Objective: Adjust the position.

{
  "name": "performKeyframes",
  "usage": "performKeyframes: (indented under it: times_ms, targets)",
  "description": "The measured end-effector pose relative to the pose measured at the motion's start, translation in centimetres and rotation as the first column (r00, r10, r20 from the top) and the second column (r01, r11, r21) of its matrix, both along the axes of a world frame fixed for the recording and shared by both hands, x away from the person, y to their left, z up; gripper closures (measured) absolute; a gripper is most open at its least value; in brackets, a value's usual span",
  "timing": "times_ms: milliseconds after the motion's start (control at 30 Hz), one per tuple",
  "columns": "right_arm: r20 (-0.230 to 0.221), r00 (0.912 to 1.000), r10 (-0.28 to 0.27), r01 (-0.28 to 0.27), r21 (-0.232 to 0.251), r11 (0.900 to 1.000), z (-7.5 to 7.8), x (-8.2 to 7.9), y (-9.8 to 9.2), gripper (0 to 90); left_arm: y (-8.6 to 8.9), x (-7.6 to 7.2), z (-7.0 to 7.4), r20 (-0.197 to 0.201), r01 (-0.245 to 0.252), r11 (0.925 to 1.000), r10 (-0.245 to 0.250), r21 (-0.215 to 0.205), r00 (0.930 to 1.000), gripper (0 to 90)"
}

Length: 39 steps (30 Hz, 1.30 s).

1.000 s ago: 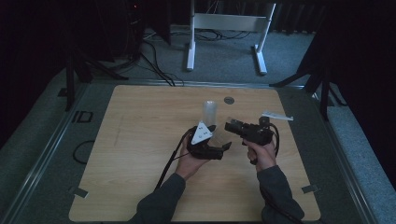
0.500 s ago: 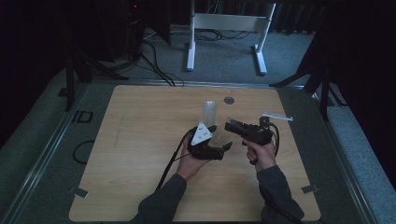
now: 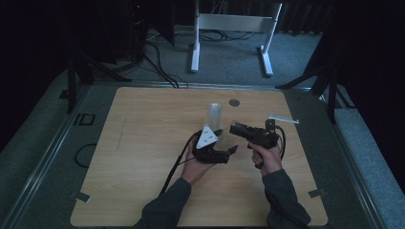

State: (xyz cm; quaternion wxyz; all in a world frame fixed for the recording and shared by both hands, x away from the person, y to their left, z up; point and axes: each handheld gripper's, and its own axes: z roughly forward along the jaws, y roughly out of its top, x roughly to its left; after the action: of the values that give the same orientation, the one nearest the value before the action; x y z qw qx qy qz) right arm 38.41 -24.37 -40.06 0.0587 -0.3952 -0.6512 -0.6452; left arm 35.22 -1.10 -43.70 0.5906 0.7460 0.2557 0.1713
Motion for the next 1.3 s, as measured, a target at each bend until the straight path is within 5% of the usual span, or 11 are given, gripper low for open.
performKeyframes:
  times_ms: [833, 1300]
  targets:
    - [-0.002, 0.9999, 0.010, -0.010, 0.007, 1.000, -0.08, 0.08, 0.05, 41.2, 0.05, 0.06, -0.17, -0.015, 0.000, 0.9999, 0.000, 0.013, 0.9999, 28.0]
    - [0.034, 0.9994, 0.011, -0.011, -0.018, 1.000, 0.40, -0.11, -0.06, 30.9, 0.32, 0.08, -0.07, -0.007, 0.019, 0.9996, -0.018, 0.023, 0.9998, 28.7]
